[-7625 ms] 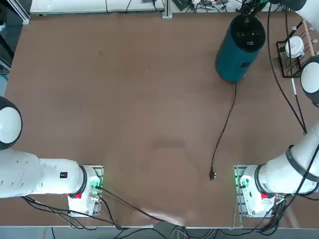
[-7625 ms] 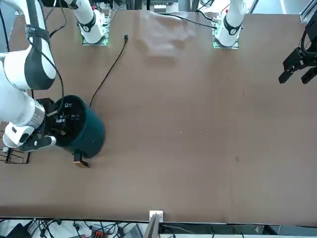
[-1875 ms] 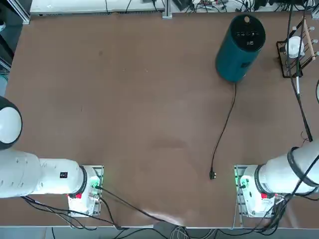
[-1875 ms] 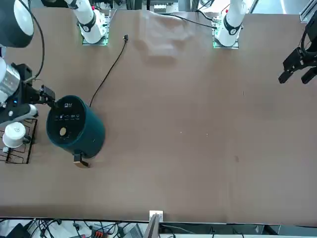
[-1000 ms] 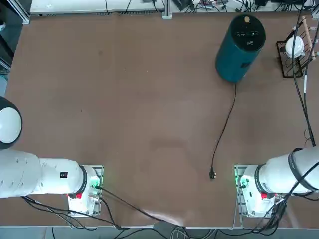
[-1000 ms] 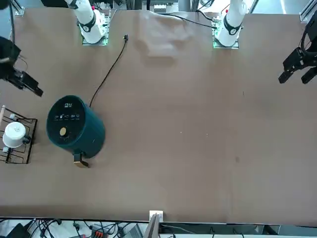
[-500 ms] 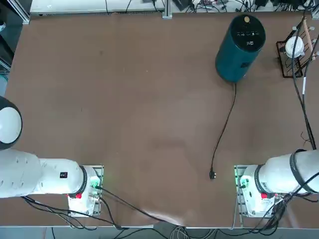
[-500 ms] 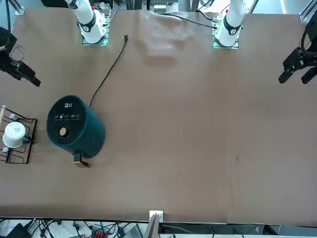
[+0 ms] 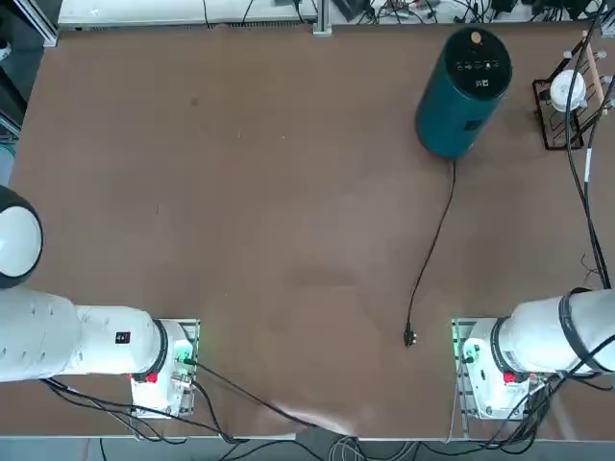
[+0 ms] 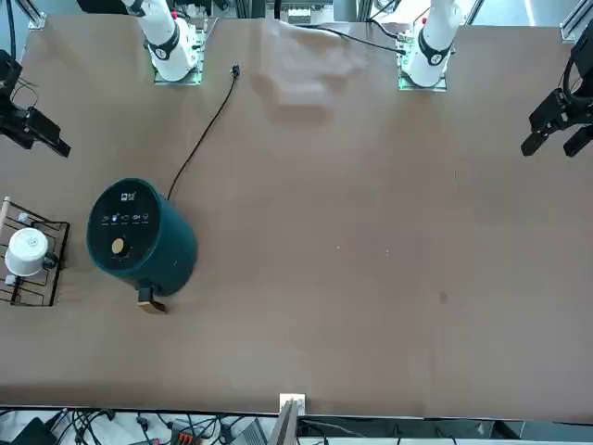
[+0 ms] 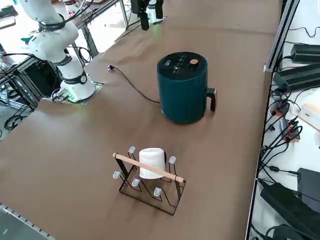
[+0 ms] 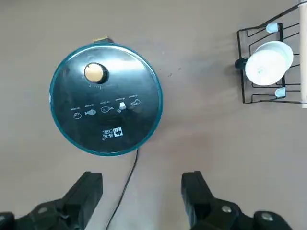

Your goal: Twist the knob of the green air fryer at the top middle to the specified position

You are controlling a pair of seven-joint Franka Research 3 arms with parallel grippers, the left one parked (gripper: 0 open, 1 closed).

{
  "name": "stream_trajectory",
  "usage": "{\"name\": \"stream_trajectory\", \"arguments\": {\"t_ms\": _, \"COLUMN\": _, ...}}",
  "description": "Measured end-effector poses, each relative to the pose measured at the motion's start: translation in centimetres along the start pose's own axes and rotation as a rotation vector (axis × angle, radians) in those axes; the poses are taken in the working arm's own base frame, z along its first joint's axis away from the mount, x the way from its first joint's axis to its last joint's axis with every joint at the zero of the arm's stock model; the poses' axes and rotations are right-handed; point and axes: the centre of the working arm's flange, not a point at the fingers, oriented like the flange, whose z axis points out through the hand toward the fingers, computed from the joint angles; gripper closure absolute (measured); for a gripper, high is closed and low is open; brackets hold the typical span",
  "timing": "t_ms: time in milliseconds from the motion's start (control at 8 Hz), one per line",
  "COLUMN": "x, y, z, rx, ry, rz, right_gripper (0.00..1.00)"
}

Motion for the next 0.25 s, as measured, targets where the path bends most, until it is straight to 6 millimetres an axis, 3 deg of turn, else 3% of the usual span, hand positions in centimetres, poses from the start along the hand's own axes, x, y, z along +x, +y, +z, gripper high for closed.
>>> {"name": "stream_trajectory", "arguments": {"t_ms": 250, "x": -0.01, "y": -0.10, "z": -0.01, "rx": 0.000, "ry": 0.000, "rz": -0.003, "right_gripper": 0.00}}
